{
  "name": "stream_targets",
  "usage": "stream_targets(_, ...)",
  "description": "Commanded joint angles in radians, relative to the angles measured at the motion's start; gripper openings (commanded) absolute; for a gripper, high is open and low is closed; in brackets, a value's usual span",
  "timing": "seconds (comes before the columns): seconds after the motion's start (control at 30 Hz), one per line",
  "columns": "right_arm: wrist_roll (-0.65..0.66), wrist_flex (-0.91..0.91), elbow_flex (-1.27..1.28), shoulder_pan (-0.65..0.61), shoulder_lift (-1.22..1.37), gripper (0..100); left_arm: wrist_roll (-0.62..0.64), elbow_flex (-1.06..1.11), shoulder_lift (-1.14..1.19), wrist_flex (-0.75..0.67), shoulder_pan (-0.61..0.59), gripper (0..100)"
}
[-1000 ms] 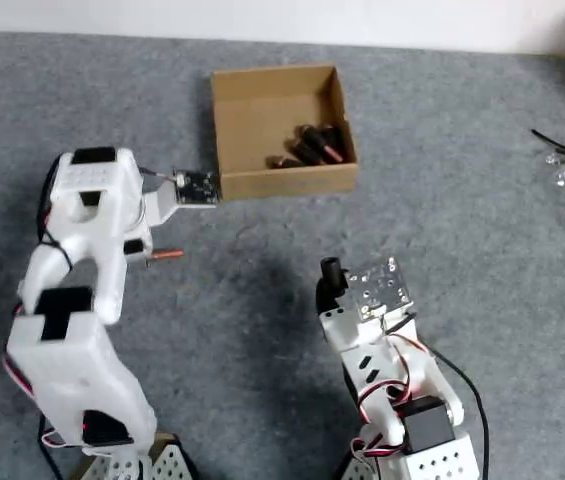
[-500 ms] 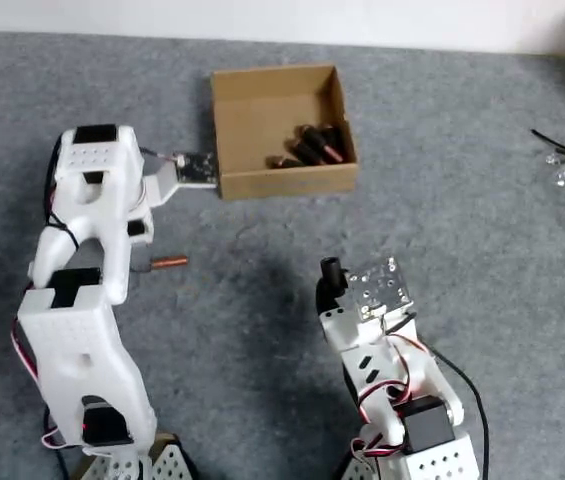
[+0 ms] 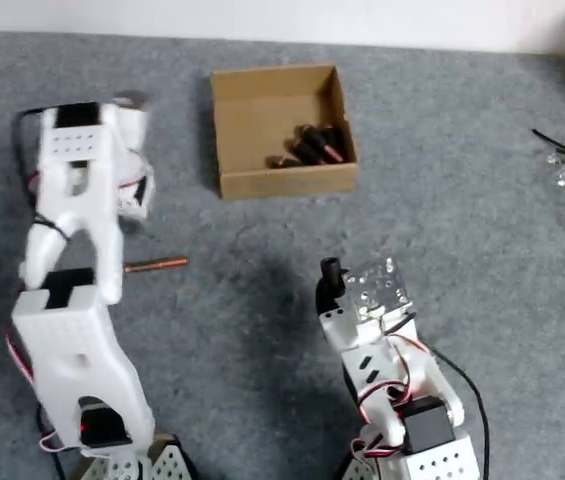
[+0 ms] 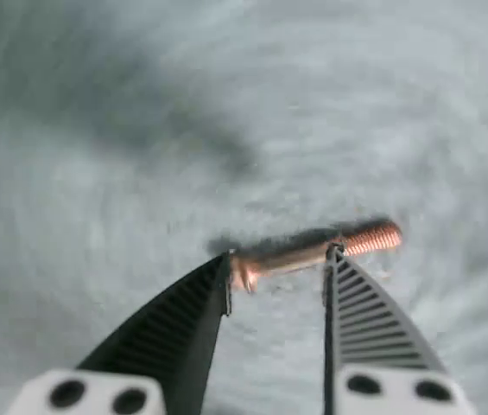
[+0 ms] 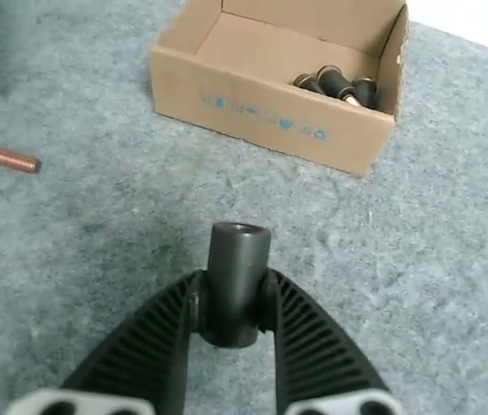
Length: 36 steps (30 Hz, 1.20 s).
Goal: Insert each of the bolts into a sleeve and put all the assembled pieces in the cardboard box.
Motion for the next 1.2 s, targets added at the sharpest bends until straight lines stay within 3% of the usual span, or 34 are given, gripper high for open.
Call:
stream_targets(0.0,0.018,-0.038,-0.002,0.008,-0.018,0.4,0.655,0.033,-0.005,0.015,-0.025,17)
stream_targets(0.07,0.018,-0.038,-0.001,0.008,-0.018,0.4,0.758,0.053,-0.005,0.009,-0.002,17)
stream_targets(0.2,0.018,-0.038,-0.002,0.008,-0.018,0.4,0.833,0.104,-0.005,0.02,0.059,17)
stream_targets(0.5,0.02,-0.058,0.004,0.008,-0.018,0.4,1.094,0.13,-0.005,0.023,0.059,17)
stream_targets(0.73,0.02,-0.058,0.004,0.008,-0.018,0.4,1.115,0.262,-0.004,0.014,0.07,17)
stream_targets(1.0,0.02,-0.058,0.004,0.008,-0.018,0.4,1.115,0.377,-0.005,-0.153,0.062,17)
stream_targets(1.17,0.02,-0.058,0.004,0.008,-0.018,0.5,1.115,0.387,-0.005,-0.167,0.07,17)
